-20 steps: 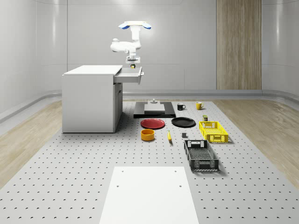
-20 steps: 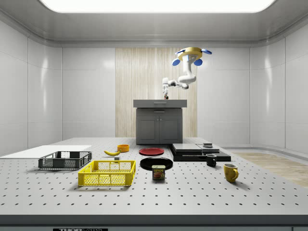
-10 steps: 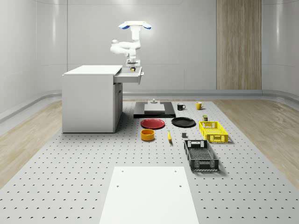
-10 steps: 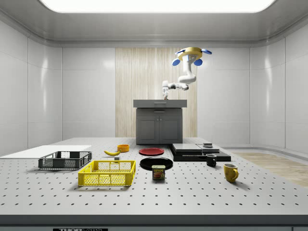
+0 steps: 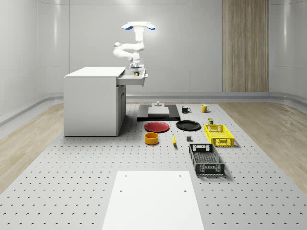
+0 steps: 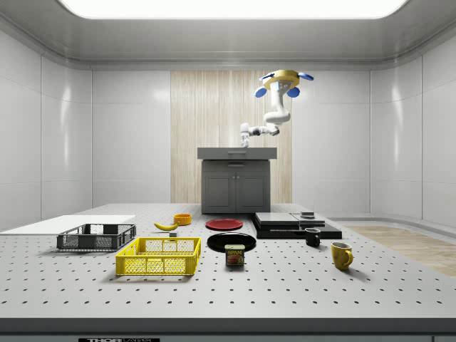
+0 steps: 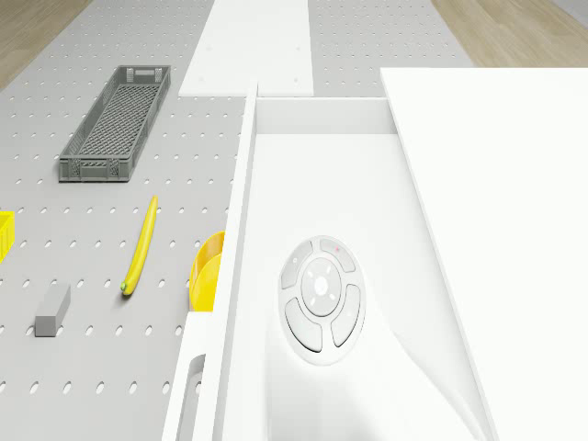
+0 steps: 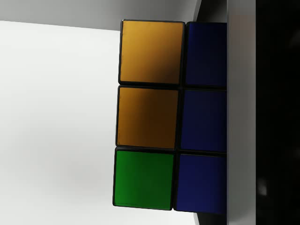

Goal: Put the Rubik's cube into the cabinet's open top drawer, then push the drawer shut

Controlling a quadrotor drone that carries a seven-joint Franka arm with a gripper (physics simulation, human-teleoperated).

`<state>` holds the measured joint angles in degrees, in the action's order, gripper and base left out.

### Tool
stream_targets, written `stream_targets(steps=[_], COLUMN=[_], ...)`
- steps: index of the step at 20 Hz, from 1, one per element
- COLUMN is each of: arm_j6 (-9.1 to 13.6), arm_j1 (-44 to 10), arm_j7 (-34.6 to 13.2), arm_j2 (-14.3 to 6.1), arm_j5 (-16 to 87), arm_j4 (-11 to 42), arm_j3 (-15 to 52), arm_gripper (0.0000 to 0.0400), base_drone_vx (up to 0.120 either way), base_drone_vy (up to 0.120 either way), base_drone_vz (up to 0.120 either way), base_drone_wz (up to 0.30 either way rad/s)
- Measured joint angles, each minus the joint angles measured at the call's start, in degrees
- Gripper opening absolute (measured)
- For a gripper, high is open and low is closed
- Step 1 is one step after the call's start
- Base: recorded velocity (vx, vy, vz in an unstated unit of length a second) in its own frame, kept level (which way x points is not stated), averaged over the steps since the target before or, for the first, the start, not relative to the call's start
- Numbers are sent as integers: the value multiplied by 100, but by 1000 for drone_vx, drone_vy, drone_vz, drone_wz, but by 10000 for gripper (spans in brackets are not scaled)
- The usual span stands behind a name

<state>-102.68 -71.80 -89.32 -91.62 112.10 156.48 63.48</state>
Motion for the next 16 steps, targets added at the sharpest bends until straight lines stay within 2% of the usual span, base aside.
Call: stream_targets(steps=[1,2,3,4,6,8,15,16], arm_j6=[1,-102,-178,-154,-99,-1,361,410], arm_j1=[-7,50,251,307,201,133,152,170], arm_j7=[2,155,649,570,226,-54,-471,-494], arm_j2=[34,53,51,67,109,148,194,196], arm_j5=[60,47,-74,-50,94,201,39,-21], arm_j4=[-26,-86,-207,-208,-183,-129,134,173], arm_j3=[-55,-83,-82,-95,-164,-168,195,272], arm_gripper=[294,293,305,304,356,373,395,396], base_drone_vx=[0,0,0,0,0,0,0,0], base_drone_vy=[0,0,0,0,0,0,0,0], base_drone_vz=[0,0,0,0,0,0,0,120], base_drone_wz=[0,0,0,0,0,0,0,0])
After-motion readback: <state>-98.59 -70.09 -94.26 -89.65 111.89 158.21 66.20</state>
